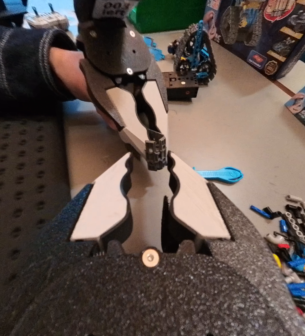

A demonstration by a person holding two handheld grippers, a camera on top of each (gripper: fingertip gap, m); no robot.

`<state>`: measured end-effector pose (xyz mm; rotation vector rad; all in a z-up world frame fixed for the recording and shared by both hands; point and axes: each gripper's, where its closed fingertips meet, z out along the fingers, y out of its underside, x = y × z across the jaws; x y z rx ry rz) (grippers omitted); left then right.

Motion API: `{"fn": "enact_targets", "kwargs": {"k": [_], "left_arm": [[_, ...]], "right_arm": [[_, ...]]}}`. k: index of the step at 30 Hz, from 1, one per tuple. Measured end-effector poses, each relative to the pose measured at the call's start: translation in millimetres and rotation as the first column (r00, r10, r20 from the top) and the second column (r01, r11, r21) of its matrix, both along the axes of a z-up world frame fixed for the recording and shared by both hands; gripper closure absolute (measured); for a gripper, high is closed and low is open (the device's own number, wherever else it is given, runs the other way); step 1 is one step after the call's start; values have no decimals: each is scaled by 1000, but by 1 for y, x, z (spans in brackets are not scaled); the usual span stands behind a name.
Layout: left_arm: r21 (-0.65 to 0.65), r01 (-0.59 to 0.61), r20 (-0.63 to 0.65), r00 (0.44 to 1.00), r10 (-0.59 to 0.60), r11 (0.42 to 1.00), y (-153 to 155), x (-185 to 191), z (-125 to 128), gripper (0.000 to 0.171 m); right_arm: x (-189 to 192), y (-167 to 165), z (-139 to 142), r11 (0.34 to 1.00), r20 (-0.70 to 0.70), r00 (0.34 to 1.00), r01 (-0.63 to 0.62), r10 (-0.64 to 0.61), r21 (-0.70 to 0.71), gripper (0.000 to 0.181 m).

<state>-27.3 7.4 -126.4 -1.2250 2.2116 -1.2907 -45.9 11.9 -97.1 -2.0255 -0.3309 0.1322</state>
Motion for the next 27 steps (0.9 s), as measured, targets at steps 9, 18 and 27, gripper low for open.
{"fn": "enact_targets", "kwargs": {"k": [9,18,27], "left_arm": [[25,-35,-2,999,35,999,7,2,0,166],[83,-20,35,999,18,996,3,2,-2,165],[-88,-35,30,999,37,996,6,2,17,165]], "right_arm": [[26,4,-2,991,-36,991,133,-132,13,170],[26,6,-9,990,14,990,142,-141,-12,175],[25,6,-17,990,73,989,134,-131,-34,175]]}}
